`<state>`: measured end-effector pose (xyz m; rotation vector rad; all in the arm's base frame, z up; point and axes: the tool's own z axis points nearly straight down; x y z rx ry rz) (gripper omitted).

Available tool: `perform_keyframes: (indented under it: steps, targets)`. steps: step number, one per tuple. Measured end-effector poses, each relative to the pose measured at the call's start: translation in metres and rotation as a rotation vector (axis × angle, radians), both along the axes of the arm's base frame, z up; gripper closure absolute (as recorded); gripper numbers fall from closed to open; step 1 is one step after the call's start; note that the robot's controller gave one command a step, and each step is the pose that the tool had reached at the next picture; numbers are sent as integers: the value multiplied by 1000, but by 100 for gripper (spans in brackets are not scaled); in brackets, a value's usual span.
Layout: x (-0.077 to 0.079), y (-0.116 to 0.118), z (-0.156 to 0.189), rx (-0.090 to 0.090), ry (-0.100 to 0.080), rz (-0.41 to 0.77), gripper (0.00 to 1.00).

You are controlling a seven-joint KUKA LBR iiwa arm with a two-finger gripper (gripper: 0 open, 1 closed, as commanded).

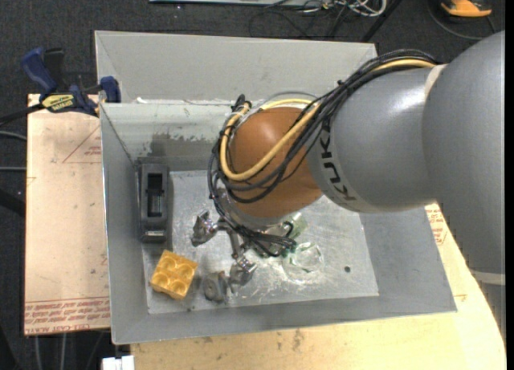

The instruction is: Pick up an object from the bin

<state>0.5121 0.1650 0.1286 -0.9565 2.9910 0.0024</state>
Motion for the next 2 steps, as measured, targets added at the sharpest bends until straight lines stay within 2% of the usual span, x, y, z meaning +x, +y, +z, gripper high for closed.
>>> perform_keyframes:
  steps: [1,2]
  targets:
    - [0,-6,-20,-1,4,-61,0]
    - [-18,29,-53,-8,3,257,100]
